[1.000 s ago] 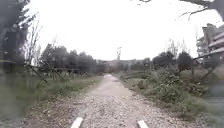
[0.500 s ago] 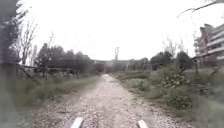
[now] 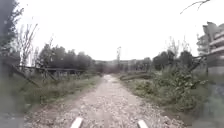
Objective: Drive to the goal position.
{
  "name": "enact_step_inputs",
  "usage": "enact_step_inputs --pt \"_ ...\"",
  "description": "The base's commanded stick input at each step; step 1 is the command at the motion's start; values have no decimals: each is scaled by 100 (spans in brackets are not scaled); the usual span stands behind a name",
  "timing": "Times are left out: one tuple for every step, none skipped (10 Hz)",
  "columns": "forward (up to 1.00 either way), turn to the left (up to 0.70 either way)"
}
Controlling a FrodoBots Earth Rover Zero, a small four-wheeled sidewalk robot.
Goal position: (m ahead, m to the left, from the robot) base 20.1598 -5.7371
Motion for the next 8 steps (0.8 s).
enact_step_inputs --pt "70 0" --pt "70 0" --pt "70 0" --pt "70 0" --pt "70 0" --pt "70 0" --pt "70 0" --pt "70 0"
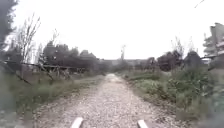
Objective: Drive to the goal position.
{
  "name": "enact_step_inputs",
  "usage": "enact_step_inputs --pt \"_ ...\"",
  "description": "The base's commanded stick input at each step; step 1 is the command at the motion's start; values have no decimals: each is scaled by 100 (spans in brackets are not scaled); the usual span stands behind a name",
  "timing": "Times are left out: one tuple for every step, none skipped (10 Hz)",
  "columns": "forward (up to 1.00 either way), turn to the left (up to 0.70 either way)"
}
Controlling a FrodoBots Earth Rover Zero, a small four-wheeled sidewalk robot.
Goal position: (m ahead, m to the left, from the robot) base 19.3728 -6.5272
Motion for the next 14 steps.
enact_step_inputs --pt "70 0" --pt "70 0" --pt "70 -10" --pt "70 -29" --pt "70 -29" --pt "70 -7" --pt "70 0" --pt "70 0" --pt "70 0" --pt "70 0" --pt "70 0" --pt "70 0" --pt "70 0" --pt "70 0"
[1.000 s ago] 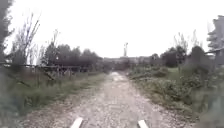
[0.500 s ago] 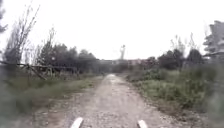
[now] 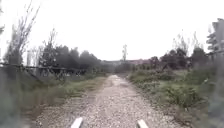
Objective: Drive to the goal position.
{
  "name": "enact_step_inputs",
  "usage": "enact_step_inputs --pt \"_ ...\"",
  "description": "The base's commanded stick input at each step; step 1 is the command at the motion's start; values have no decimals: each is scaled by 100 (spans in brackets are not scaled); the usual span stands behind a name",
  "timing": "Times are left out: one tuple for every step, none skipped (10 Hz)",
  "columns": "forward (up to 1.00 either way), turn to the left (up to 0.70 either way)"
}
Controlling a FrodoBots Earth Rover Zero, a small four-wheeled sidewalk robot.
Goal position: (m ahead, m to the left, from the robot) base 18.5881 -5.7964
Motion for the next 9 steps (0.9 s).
enact_step_inputs --pt "70 0" --pt "70 0" --pt "70 0" --pt "70 -1" --pt "70 -23" --pt "70 -35" --pt "70 -24" --pt "70 -1" --pt "70 0"
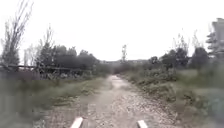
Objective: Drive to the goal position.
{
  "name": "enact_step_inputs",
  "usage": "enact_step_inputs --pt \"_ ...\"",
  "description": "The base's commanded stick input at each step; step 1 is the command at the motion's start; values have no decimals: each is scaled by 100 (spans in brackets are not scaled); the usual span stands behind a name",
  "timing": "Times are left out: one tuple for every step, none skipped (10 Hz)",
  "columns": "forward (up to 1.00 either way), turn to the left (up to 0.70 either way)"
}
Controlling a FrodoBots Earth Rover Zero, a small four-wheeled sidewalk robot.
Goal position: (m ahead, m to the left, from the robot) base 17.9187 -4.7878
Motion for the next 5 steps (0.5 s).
enact_step_inputs --pt "70 0" --pt "70 0" --pt "70 0" --pt "70 0" --pt "70 0"
